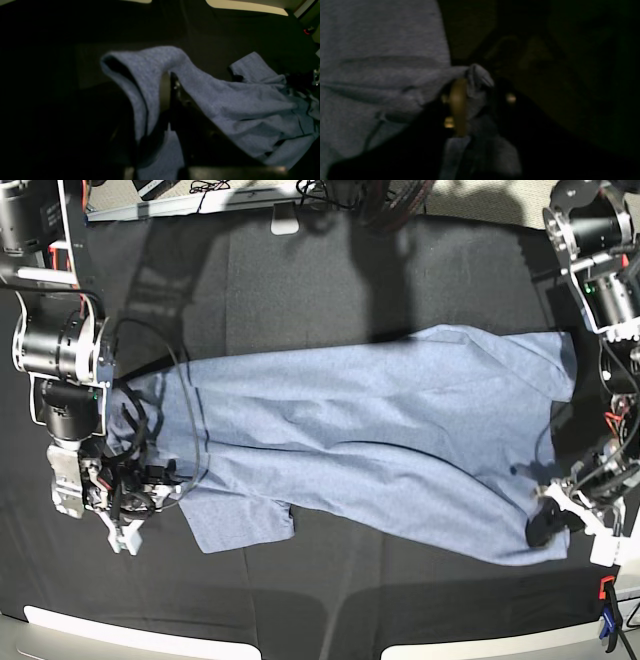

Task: Layout the t-shirt on the table in an organized manner, then fold the t-shirt properly
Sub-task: 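Lift the shirt high with both grippers and swing it across the table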

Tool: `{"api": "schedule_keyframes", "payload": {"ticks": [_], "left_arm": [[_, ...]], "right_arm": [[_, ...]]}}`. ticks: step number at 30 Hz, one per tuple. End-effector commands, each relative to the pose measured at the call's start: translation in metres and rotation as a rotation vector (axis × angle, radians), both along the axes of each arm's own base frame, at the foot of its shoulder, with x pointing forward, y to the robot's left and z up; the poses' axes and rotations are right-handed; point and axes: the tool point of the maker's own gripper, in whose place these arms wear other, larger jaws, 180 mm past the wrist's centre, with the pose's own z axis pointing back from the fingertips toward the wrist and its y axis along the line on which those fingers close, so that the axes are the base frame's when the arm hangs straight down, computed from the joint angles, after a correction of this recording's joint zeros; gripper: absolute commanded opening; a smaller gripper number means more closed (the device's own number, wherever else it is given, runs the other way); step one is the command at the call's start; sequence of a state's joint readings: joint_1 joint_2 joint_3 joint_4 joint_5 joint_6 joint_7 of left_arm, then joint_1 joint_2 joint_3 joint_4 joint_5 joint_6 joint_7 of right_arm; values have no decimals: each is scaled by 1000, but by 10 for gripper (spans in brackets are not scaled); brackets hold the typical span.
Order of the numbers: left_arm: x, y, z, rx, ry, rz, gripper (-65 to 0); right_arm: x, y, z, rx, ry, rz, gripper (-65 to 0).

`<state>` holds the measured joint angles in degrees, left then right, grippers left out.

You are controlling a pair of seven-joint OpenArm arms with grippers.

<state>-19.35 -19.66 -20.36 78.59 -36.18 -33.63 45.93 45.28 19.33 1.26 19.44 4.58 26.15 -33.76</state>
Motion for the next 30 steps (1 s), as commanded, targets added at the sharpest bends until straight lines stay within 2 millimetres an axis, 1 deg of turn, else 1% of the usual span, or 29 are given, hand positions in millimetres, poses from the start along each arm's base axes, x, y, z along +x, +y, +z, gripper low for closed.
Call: {"api": "schedule_keyframes", "payload": {"ticks": [1,2,3,6,7,9,11,13,16,19,21,23,26,28,30], "left_arm": [[8,4,28,-15,-86,5,-650],[8,3,28,-15,-86,5,-650],[8,3,28,-15,-86,5,-650],[8,4,28,-15,-84,5,-650],[8,3,28,-15,-85,5,-650],[8,4,29,-16,-89,6,-650],[9,5,32,-19,-104,12,-650],[10,10,36,-13,-118,19,-650],[10,22,42,18,-125,29,-650],[11,34,49,49,-134,39,-650],[10,42,55,58,-145,55,-650],[8,51,65,61,-172,79,-650],[2,66,90,69,-241,126,-650],[-3,75,106,80,-287,155,-650],[-8,82,119,84,-318,174,-650]], "right_arm": [[13,-3,17,-4,-33,5,-591],[13,-3,17,-7,-32,5,-639],[13,-5,17,-16,-32,8,-650],[17,-6,21,-36,-52,18,-650],[21,-6,26,-39,-70,20,-650],[33,-4,41,-44,-132,41,-650],[45,-2,65,-61,-199,80,-650],[57,-3,94,-98,-260,98,-650],[73,-1,148,-143,-375,122,-650],[79,8,209,-170,-503,151,-650],[75,15,242,-178,-549,171,-650],[69,17,265,-204,-582,186,-650],[64,12,293,-255,-646,191,-650],[60,6,304,-287,-666,190,-650],[56,0,312,-314,-672,186,-650]]}}
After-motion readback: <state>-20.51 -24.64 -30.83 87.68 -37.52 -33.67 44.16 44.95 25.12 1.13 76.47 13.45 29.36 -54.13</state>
